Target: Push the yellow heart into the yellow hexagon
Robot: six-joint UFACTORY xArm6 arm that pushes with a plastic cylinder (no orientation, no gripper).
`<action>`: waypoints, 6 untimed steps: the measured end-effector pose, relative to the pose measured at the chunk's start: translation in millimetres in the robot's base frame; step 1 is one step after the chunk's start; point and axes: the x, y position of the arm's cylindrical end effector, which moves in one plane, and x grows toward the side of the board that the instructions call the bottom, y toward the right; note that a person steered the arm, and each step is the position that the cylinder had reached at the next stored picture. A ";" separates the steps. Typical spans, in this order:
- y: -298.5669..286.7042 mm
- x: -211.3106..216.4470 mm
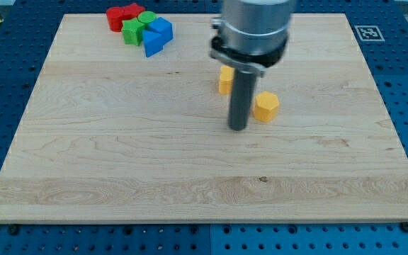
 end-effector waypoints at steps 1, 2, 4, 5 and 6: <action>-42.9 -33.5; -50.6 -86.4; 26.4 -106.2; 37.0 -91.3; 38.0 -76.9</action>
